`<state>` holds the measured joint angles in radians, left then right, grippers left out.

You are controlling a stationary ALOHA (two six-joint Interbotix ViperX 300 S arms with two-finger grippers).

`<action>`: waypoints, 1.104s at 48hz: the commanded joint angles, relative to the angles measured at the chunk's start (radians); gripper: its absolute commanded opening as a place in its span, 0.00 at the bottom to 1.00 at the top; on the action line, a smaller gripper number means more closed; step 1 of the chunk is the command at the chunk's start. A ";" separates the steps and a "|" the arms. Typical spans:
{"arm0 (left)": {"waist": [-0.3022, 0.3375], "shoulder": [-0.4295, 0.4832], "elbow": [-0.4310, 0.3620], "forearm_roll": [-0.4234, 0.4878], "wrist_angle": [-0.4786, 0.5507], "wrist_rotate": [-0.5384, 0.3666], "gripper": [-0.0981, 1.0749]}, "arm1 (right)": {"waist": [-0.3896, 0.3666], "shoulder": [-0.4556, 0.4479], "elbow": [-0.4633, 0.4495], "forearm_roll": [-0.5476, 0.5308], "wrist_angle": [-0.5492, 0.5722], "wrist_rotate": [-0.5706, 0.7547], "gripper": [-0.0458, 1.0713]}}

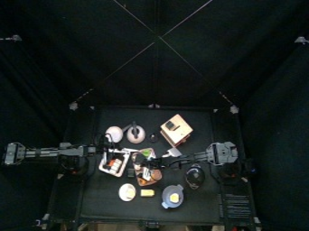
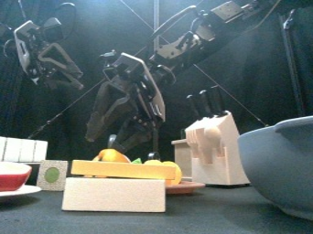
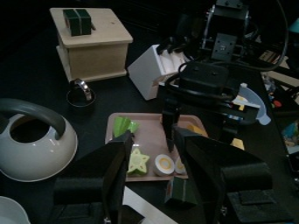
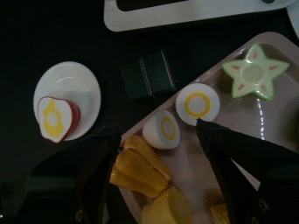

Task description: Grab egg half

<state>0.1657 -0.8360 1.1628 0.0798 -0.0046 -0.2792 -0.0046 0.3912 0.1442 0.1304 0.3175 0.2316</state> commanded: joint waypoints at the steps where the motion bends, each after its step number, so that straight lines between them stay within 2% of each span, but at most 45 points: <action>1: 0.002 0.002 -0.011 -0.002 0.000 0.002 0.77 | -0.012 -0.008 -0.049 -0.011 0.031 0.003 0.93; 13: 0.003 -0.067 -0.006 -0.002 0.025 -0.002 0.77 | -0.018 0.023 -0.112 -0.017 0.092 0.005 0.93; 24: 0.025 -0.147 0.038 -0.002 0.025 -0.005 0.77 | -0.026 0.015 -0.129 -0.018 0.137 0.006 0.93; 33: 0.043 -0.149 0.043 -0.014 0.026 -0.003 0.77 | -0.029 0.009 -0.178 -0.034 0.256 0.052 0.93; 37: 0.046 -0.149 0.043 -0.020 0.026 -0.003 0.77 | -0.029 0.011 -0.209 -0.103 0.344 0.117 0.93; 42: 0.046 -0.149 0.043 -0.025 0.026 -0.003 0.77 | -0.021 0.014 -0.252 -0.259 0.448 0.229 0.93; 48: 0.046 -0.149 0.043 -0.025 0.026 -0.003 0.77 | 0.000 0.028 -0.273 -0.382 0.465 0.345 0.93; 53: 0.046 -0.149 0.043 -0.025 0.028 -0.002 0.77 | 0.015 0.043 -0.276 -0.416 0.459 0.396 0.93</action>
<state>0.2086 -0.9848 1.2195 0.0552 0.0261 -0.2838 -0.0015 0.4464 -0.1043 -0.2562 0.7823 0.5967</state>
